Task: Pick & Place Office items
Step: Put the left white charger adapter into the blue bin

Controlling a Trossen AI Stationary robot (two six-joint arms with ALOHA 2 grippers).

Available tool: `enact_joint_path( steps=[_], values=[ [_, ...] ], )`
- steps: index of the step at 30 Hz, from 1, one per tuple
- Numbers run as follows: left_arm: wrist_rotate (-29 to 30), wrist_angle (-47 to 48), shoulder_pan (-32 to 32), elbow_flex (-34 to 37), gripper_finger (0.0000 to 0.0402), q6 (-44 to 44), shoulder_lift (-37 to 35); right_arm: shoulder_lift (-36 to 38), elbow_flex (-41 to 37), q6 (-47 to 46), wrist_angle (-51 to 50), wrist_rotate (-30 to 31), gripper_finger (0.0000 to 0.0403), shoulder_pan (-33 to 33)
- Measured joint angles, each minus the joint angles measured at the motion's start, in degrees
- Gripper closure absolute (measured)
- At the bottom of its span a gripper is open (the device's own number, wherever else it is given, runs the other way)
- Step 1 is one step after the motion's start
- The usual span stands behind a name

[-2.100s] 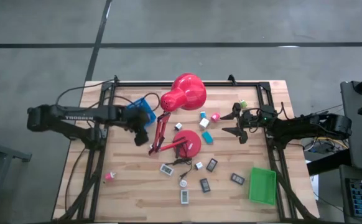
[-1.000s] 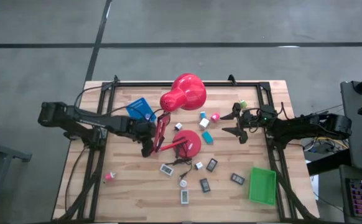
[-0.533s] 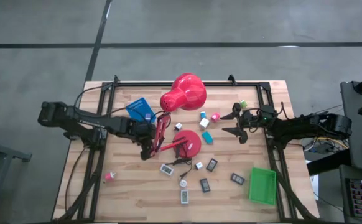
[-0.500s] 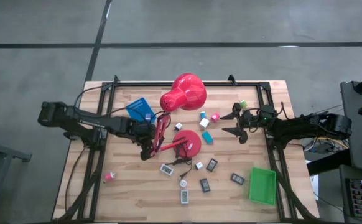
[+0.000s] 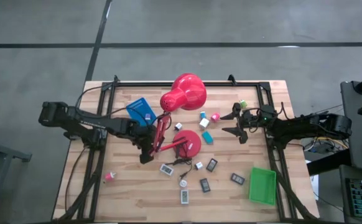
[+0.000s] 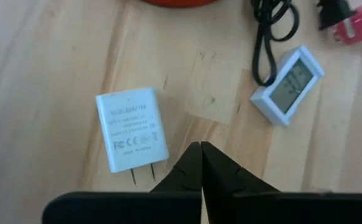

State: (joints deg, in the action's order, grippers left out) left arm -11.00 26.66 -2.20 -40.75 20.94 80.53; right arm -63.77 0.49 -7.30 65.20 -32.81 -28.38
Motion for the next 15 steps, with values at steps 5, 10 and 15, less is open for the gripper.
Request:
enact_joint_path(
  steps=[5,10,15],
  values=[
    [-0.03,-2.1,0.0,0.72,0.0401,0.54,1.6,0.0,0.0,-0.01,-0.03,0.02,0.0156,0.0],
    [0.03,-4.53,0.0,0.71,0.0401,0.54,2.8,0.0,0.0,-0.01,-0.03,0.02,0.0156,0.0],
    [1.57,-5.41,0.0,0.69,0.0401,0.55,5.39,0.0,0.0,-0.01,-0.03,-0.01,0.0156,0.0]
  ],
)
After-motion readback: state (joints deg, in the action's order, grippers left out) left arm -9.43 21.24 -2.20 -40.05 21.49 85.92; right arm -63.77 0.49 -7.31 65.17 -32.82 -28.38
